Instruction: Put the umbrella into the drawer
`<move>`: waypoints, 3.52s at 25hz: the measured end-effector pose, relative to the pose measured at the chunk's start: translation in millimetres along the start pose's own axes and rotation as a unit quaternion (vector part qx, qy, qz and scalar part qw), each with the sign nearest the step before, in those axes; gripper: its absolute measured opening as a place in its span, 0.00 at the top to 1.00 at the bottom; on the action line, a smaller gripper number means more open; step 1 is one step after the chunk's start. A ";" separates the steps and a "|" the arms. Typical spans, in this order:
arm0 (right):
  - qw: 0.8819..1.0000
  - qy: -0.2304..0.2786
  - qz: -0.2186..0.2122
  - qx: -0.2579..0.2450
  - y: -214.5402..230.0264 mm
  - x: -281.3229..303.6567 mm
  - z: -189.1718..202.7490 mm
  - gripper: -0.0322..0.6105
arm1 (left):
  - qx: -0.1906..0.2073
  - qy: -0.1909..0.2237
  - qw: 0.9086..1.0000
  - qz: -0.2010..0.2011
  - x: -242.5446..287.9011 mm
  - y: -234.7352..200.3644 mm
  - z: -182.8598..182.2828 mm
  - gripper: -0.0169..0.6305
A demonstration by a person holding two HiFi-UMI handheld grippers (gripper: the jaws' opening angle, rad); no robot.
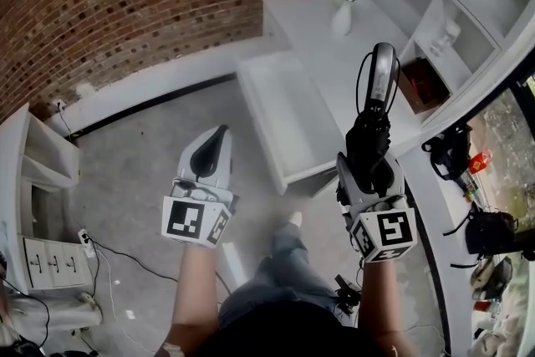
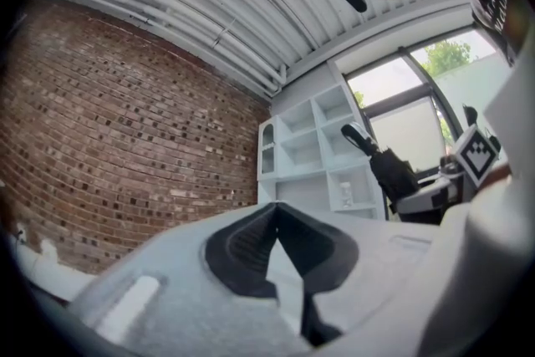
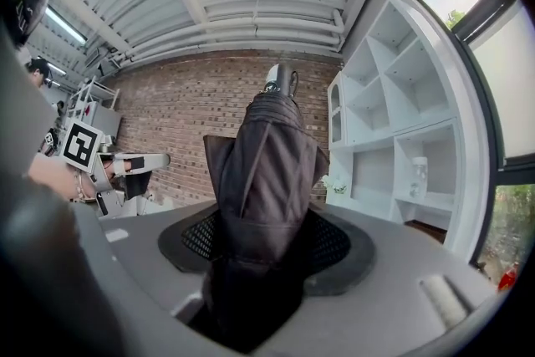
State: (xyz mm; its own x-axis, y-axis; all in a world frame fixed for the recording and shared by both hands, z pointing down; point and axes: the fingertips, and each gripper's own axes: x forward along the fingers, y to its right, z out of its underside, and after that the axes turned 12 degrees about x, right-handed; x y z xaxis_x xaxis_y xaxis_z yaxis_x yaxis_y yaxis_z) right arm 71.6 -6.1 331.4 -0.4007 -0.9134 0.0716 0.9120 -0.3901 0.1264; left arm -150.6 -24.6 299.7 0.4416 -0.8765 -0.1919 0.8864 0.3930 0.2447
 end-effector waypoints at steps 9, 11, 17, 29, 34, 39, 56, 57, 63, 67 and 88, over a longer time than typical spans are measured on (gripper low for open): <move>1.000 0.006 -0.025 0.004 29.7 73.8 -12.5 0.54 | 0.014 -0.005 1.000 -0.009 62.7 -24.9 17.3 0.98; 1.000 0.007 -0.028 0.003 41.3 93.4 -18.2 0.54 | 0.019 -0.005 1.000 -0.013 82.2 -31.8 19.1 0.98; 0.999 0.016 -0.038 0.008 81.0 148.2 -38.5 0.54 | 0.029 -0.003 0.999 -0.028 139.5 -50.8 21.2 0.98; 0.998 -0.003 -0.060 0.015 136.1 233.8 -41.7 0.54 | 0.033 -0.020 0.998 -0.049 221.4 -70.7 47.6 0.98; 0.997 -0.030 -0.068 0.029 143.6 255.4 -20.5 0.54 | 0.024 -0.043 0.998 -0.045 235.4 -68.1 71.1 0.98; 0.994 -0.070 -0.076 0.038 144.1 264.9 13.0 0.54 | 0.014 -0.075 0.997 -0.034 236.8 -58.7 99.2 0.98; 0.972 -0.196 -0.082 0.095 110.1 269.1 130.7 0.54 | -0.004 -0.132 0.991 0.035 223.4 -33.3 151.8 0.98; 0.971 -0.205 -0.080 0.098 108.8 270.1 137.8 0.54 | -0.005 -0.135 0.990 0.040 223.1 -32.0 153.9 0.98; 0.957 -0.262 -0.064 0.104 103.9 274.0 185.3 0.54 | -0.007 -0.148 0.987 0.069 220.0 -26.4 165.0 0.98; 0.943 -0.300 -0.054 0.131 104.4 276.3 218.7 0.54 | -0.007 -0.155 0.985 0.081 222.2 -23.9 174.3 0.98; 0.856 -0.500 -0.011 0.132 109.9 273.0 366.4 0.54 | -0.013 -0.186 0.979 0.083 221.9 -24.0 201.2 0.98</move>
State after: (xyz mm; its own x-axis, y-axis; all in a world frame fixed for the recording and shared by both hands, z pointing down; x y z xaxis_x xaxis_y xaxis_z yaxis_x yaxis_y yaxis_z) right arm 30.3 -255.9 727.3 -0.4130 -0.2990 0.8603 0.9045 -0.2450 0.3491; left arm -101.9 -284.5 442.6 0.5028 -0.8390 0.2080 0.8125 0.5408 0.2175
